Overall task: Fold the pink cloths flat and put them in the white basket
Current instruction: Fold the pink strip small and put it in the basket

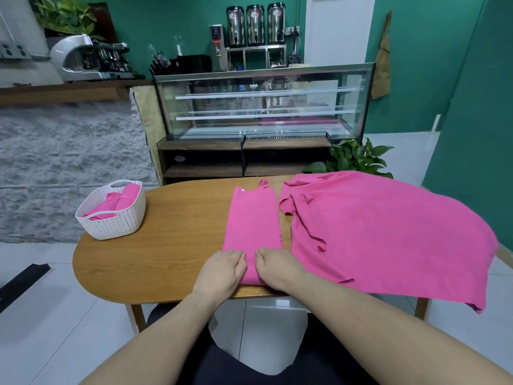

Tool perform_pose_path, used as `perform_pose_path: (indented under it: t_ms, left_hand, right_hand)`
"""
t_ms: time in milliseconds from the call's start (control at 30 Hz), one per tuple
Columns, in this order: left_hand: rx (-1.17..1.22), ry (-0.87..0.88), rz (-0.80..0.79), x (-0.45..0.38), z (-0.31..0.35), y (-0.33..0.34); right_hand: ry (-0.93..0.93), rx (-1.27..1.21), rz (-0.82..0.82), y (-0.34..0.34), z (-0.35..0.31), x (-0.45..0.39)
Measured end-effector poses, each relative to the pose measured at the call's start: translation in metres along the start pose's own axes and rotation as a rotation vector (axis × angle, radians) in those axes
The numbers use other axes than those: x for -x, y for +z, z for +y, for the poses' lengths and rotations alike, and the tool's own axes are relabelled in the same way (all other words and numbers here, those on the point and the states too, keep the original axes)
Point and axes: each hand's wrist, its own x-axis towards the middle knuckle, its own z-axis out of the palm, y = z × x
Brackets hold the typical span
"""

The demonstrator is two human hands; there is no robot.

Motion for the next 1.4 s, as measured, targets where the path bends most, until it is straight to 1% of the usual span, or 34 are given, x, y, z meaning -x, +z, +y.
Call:
perform_pose_path:
  t_ms: [67,100,200,267,333,400,467,533,600,667,700,733,800,867,967,1033,1100,1233,1300,1400]
  left_hand:
    - [0.059,-0.081,-0.065,-0.004,0.003,-0.004]
    - [0.068,-0.132,-0.106,-0.007,0.003,-0.005]
    - [-0.006,-0.233,-0.198,-0.017,0.009,-0.011]
    - [-0.140,-0.201,-0.195,-0.022,0.012,-0.011]
    - [-0.237,-0.129,-0.121,-0.019,0.011,-0.010]
    - [-0.239,-0.019,-0.024,-0.010,0.004,-0.005]
    - [-0.290,0.068,0.055,0.001,-0.006,0.003]
    - [-0.302,0.119,0.099,0.007,-0.010,0.008]
    - [-0.283,0.131,0.109,0.009,-0.008,0.006]
    - [-0.293,0.116,0.083,0.006,-0.006,0.005]
    - [-0.296,0.100,0.065,0.003,-0.006,0.004]
    - [-0.264,0.076,0.023,-0.001,-0.004,0.002]
    - [-0.148,0.046,-0.015,-0.007,0.001,-0.003]
    - [-0.090,-0.027,-0.130,-0.014,0.002,-0.006]
    - [-0.102,-0.096,-0.229,-0.021,0.003,-0.008]
    - [-0.116,-0.092,-0.236,-0.022,0.002,-0.008]
    - [-0.209,-0.055,-0.189,-0.019,0.000,-0.007]
    - [-0.401,0.173,0.086,0.001,-0.003,0.000]
    - [-0.379,0.235,0.154,0.009,-0.004,0.006]
    - [-0.290,0.219,0.192,0.008,-0.001,0.004]
  right_hand:
    - [-0.103,0.074,0.157,0.005,0.003,0.004]
    - [-0.132,0.146,0.208,0.011,0.005,0.008]
    - [-0.172,0.309,0.265,0.023,0.011,0.014]
    - [-0.151,0.296,0.298,0.021,0.011,0.013]
    - [-0.137,0.236,0.289,0.018,0.011,0.009]
    - [-0.145,0.170,0.225,0.011,0.004,0.007]
    - [-0.126,0.156,0.150,0.007,0.000,0.004]
    - [-0.057,0.140,0.093,0.005,-0.001,-0.001]
    - [0.011,0.106,0.030,0.003,-0.003,-0.004]
    - [0.008,0.105,0.012,0.003,-0.002,-0.005]
    - [-0.015,0.128,0.038,0.004,-0.001,-0.004]
    - [-0.063,0.161,0.103,0.005,-0.001,-0.002]
    - [-0.142,0.258,0.173,0.008,0.002,0.003]
    - [-0.158,0.351,0.233,0.014,0.006,0.010]
    - [-0.185,0.351,0.281,0.016,0.007,0.014]
    - [-0.195,0.319,0.282,0.014,0.006,0.013]
    - [-0.194,0.294,0.219,0.010,0.004,0.010]
    - [-0.189,0.208,0.138,0.006,0.000,0.007]
    - [-0.127,0.161,0.059,0.002,-0.004,0.004]
    - [-0.061,0.107,-0.013,-0.003,-0.010,0.000]
